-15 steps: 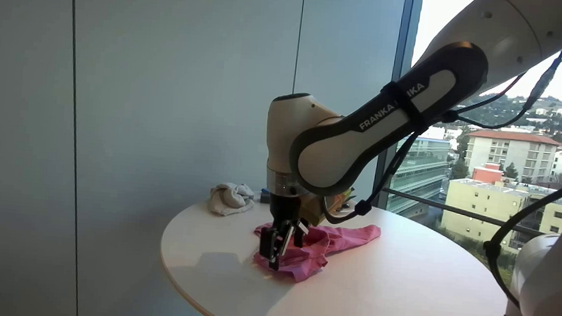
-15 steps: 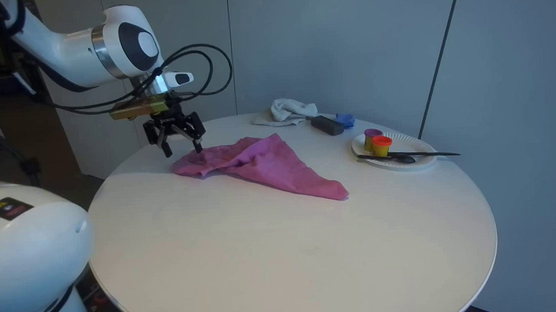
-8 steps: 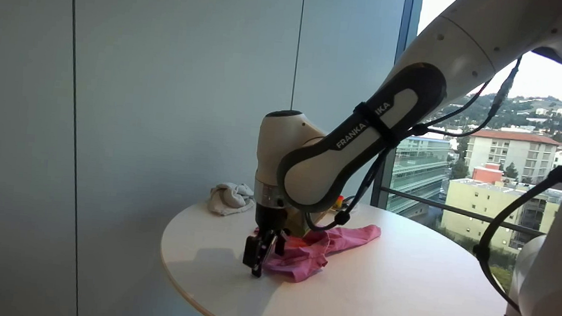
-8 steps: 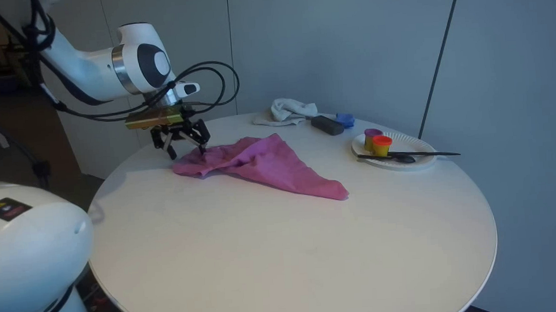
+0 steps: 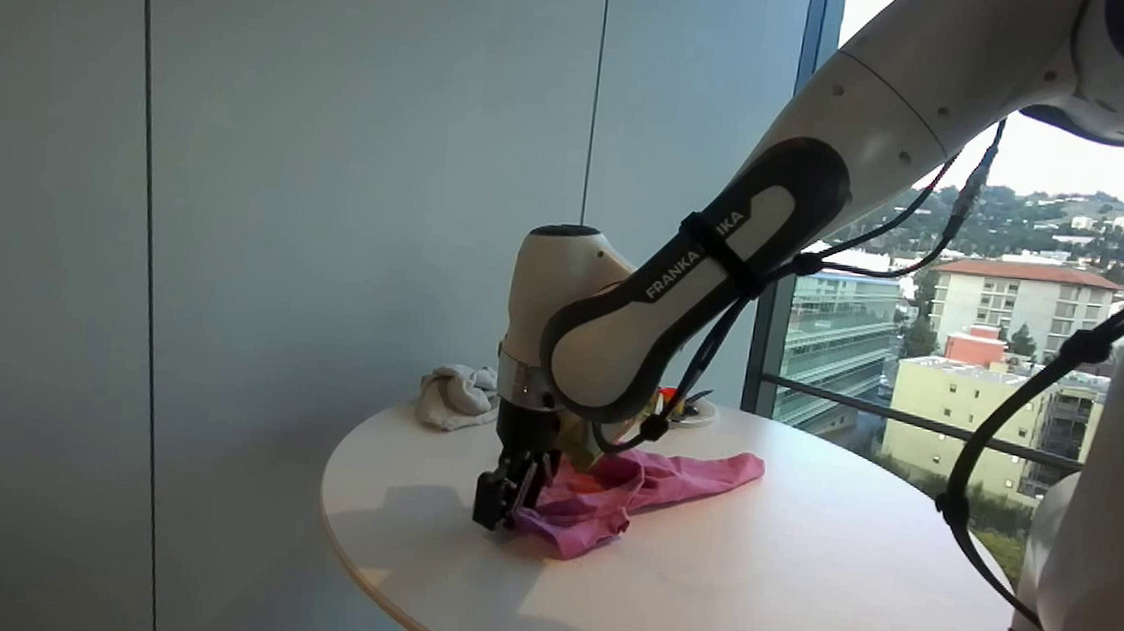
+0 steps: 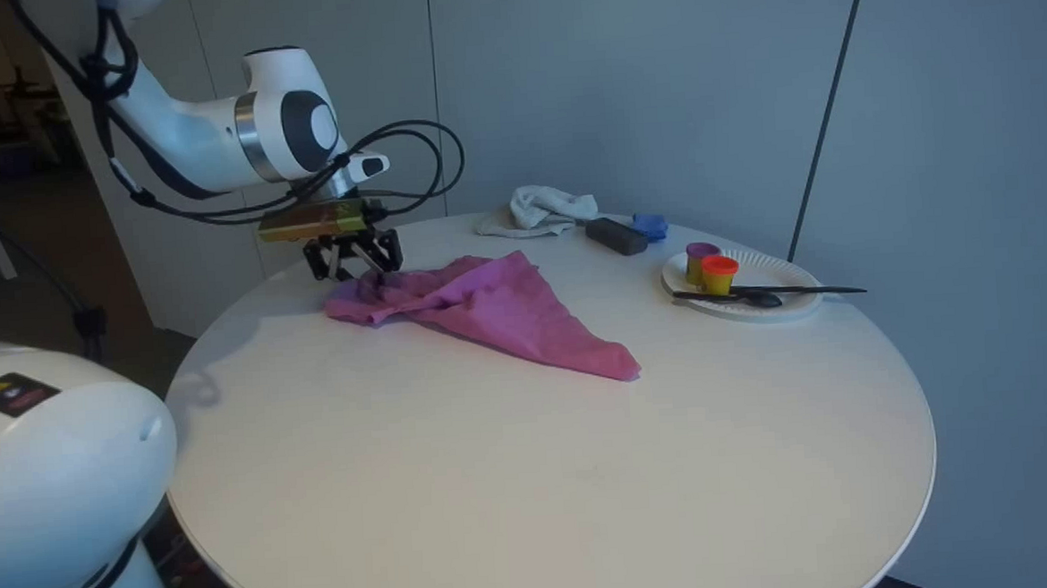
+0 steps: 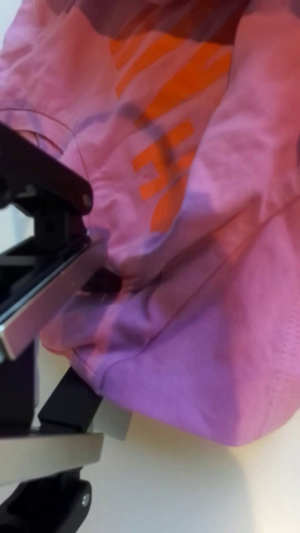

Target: Fold the pink shirt

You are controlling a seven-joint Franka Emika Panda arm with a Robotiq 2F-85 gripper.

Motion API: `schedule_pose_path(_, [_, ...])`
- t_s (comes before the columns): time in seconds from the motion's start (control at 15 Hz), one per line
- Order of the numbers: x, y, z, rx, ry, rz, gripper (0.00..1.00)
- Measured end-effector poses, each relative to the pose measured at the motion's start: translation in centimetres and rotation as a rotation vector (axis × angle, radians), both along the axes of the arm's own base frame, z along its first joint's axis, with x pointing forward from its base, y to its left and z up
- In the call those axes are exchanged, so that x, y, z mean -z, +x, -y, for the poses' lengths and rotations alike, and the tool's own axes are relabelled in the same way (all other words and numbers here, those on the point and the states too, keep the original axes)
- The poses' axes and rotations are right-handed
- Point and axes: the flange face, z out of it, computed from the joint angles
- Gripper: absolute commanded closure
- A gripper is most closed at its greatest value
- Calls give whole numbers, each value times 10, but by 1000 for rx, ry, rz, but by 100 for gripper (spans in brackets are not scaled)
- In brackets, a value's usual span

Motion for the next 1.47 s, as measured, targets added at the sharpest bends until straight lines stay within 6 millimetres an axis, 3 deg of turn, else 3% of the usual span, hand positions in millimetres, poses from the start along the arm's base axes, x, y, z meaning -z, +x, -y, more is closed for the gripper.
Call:
schedule_pose_path(0.2, [-2, 3, -1, -5, 11, 18, 97])
schedule_pose_path(0.47, [-12, 1, 0, -2, -1, 38, 92])
schedule_pose_path(0.67, [-41, -14, 13, 78, -70, 93, 92])
schedule_pose_path(1.0, [-80, -56, 67, 313, -216, 121, 92])
schedule_pose_path(1.2, [-84, -69, 105, 444, -324, 119, 92])
schedule_pose_path(1.47, [-79, -69, 159, 601, -475, 125, 91])
